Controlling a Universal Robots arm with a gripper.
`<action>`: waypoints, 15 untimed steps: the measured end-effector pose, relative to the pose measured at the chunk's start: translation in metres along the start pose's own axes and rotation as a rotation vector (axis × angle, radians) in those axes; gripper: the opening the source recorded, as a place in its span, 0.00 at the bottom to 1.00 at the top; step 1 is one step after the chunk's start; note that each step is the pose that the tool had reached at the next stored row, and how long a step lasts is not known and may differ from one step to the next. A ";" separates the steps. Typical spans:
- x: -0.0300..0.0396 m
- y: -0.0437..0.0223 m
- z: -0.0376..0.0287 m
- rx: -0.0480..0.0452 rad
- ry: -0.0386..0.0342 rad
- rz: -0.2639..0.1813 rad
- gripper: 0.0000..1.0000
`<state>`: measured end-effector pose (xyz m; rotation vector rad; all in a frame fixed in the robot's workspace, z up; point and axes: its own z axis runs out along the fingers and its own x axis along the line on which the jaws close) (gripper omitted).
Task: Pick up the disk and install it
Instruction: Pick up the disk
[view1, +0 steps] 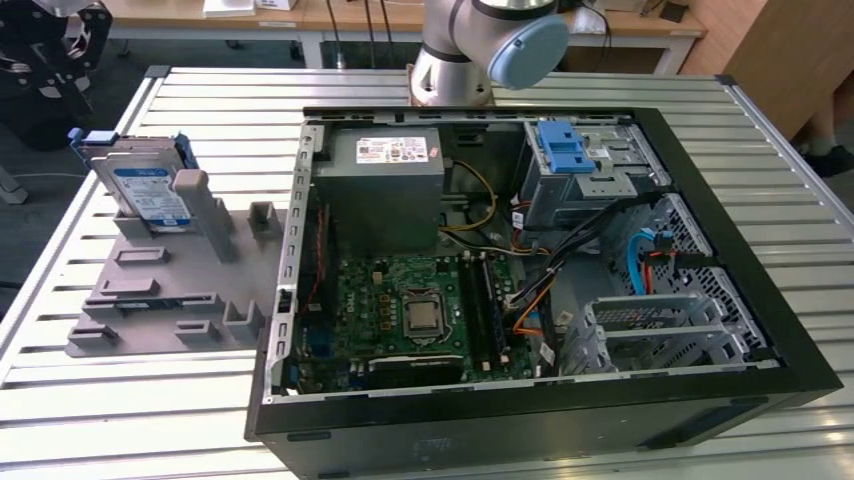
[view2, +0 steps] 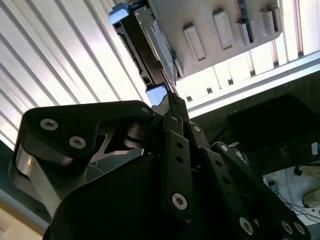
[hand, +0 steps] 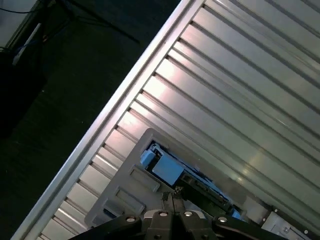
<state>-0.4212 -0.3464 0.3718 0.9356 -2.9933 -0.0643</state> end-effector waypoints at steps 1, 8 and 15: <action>0.0000 0.0000 0.0000 -0.0002 0.0005 -0.015 0.11; 0.0000 0.0000 0.0002 -0.0013 0.0042 -0.117 0.11; 0.0000 0.0000 0.0004 -0.0024 0.0080 -0.221 0.11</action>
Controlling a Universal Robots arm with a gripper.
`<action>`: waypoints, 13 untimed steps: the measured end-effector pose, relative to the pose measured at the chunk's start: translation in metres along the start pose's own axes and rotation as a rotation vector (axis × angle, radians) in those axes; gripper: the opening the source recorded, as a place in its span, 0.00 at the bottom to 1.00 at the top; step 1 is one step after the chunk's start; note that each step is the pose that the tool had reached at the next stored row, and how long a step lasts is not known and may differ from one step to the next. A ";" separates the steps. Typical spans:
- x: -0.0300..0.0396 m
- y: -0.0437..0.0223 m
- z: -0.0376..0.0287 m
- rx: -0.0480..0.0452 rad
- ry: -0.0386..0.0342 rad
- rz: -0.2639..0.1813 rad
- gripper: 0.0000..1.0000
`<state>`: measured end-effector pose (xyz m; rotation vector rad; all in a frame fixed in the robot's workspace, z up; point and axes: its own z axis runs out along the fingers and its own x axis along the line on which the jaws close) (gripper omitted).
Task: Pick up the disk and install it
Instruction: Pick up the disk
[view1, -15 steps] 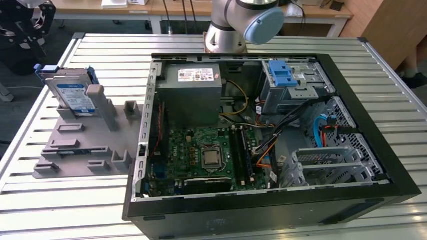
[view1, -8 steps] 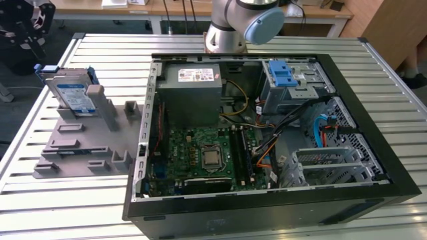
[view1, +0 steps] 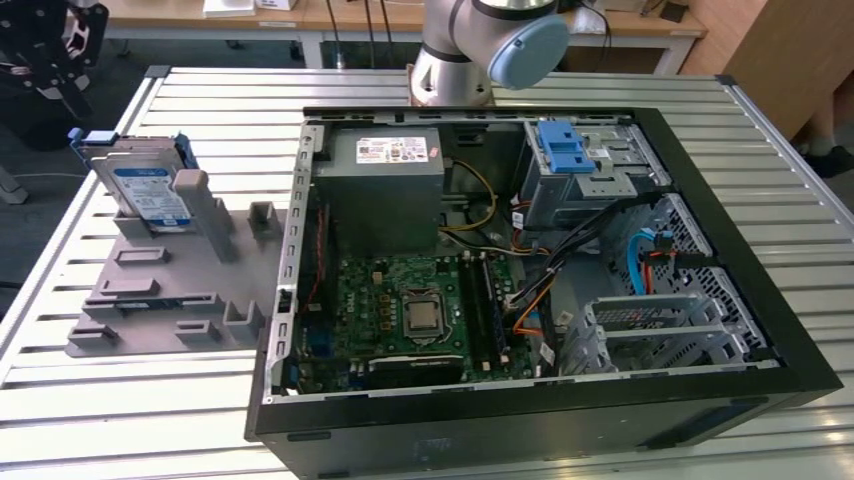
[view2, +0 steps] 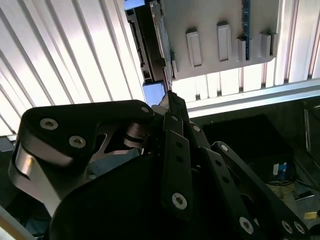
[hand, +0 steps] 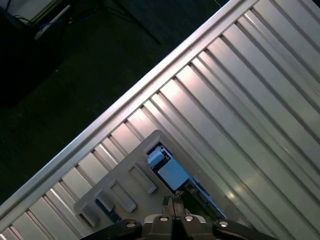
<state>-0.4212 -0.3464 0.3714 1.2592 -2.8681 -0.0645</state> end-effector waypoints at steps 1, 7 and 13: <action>0.0000 0.0000 0.0000 -0.0002 0.0005 -0.014 0.11; 0.0000 0.0000 0.0002 -0.0011 0.0038 -0.103 0.11; 0.0000 0.0000 0.0003 -0.0020 0.0068 -0.192 0.11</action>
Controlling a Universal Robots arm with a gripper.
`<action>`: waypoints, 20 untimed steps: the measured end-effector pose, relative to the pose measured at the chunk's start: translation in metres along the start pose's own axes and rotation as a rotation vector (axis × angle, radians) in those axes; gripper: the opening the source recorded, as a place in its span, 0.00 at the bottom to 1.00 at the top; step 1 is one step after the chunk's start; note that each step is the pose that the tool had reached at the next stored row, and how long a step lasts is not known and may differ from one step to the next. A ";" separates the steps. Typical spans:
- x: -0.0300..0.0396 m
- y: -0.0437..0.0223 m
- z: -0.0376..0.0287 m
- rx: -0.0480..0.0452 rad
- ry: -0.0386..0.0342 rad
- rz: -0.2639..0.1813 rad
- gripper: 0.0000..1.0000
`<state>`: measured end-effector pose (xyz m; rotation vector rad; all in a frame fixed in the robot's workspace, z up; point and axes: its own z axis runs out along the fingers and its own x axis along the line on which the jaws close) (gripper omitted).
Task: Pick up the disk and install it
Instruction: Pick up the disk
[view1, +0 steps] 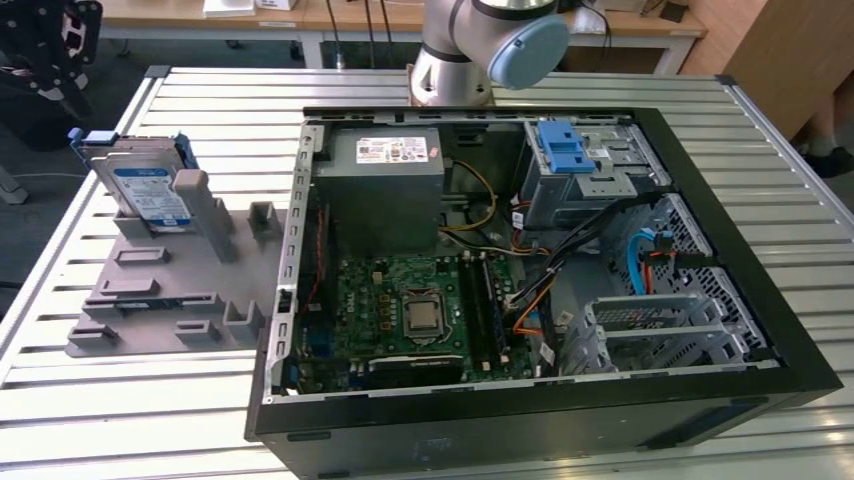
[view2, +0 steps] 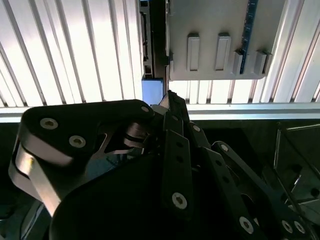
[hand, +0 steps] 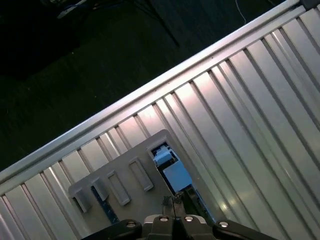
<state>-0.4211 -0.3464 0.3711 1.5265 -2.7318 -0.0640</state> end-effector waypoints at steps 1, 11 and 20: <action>0.0000 0.0000 0.0000 -0.0001 0.0005 -0.015 0.11; 0.0000 0.0000 0.0002 -0.0016 0.0053 -0.186 0.11; 0.0000 0.0000 0.0009 0.0040 0.0030 -0.271 0.11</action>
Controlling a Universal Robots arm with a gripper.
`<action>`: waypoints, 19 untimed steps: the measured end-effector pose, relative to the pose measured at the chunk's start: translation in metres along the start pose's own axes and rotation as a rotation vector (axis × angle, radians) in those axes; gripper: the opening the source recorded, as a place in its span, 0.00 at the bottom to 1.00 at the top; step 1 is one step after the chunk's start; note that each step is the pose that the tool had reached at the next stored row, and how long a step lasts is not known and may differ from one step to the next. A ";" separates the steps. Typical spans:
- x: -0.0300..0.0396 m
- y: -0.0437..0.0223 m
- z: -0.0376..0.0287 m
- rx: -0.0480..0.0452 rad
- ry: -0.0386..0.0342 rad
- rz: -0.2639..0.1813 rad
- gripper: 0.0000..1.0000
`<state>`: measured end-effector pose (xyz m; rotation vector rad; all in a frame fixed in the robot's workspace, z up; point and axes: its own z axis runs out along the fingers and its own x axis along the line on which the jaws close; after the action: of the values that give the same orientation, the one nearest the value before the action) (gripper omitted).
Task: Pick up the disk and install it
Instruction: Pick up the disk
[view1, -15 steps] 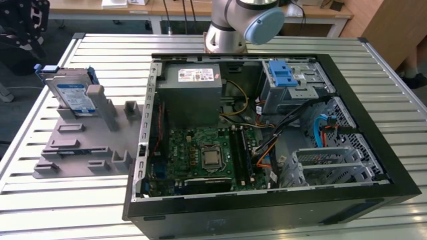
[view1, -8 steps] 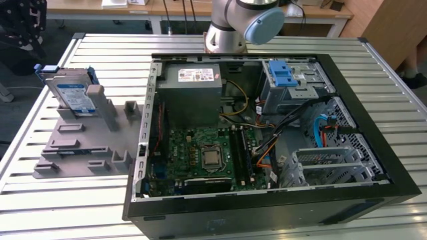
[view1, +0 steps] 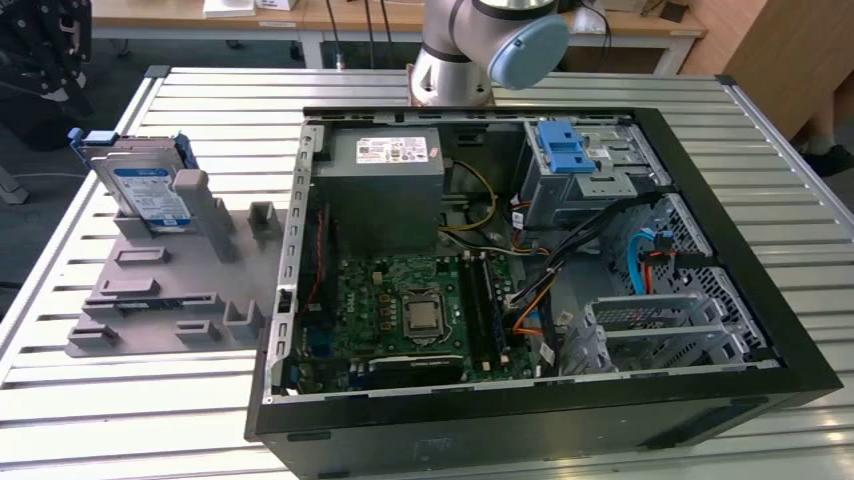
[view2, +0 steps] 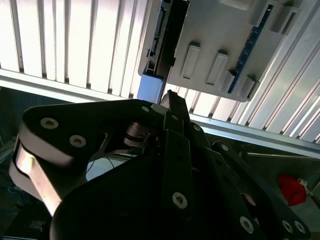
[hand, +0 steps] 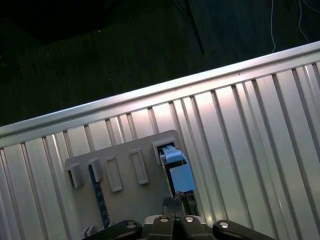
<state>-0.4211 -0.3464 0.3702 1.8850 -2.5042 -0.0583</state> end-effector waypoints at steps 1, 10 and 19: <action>0.0000 0.0000 0.0000 0.0000 0.0000 0.000 0.11; 0.0000 0.0000 0.0002 -0.0006 0.0014 -0.042 0.11; -0.0003 0.0001 0.0010 0.0000 0.0002 -0.116 0.11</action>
<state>-0.4212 -0.3461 0.3692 2.0286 -2.3920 -0.0586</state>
